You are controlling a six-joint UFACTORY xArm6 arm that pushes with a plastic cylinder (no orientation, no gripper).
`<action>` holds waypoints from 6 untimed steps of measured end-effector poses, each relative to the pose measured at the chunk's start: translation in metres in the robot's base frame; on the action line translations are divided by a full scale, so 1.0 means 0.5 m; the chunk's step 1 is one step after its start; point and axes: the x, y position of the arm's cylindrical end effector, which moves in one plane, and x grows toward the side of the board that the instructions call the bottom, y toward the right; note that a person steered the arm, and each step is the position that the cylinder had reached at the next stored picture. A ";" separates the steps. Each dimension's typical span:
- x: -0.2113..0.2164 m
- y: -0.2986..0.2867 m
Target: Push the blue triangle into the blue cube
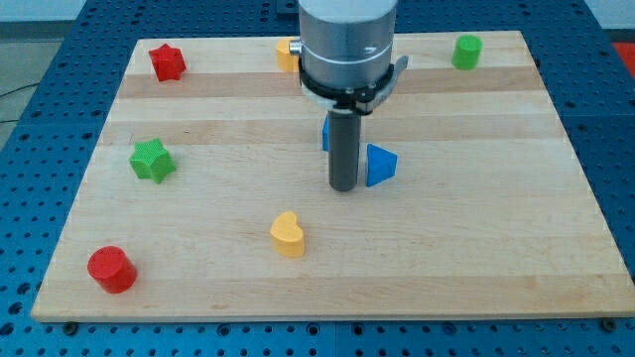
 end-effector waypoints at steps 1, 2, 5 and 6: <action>0.056 0.050; 0.000 0.145; -0.188 0.047; -0.182 0.136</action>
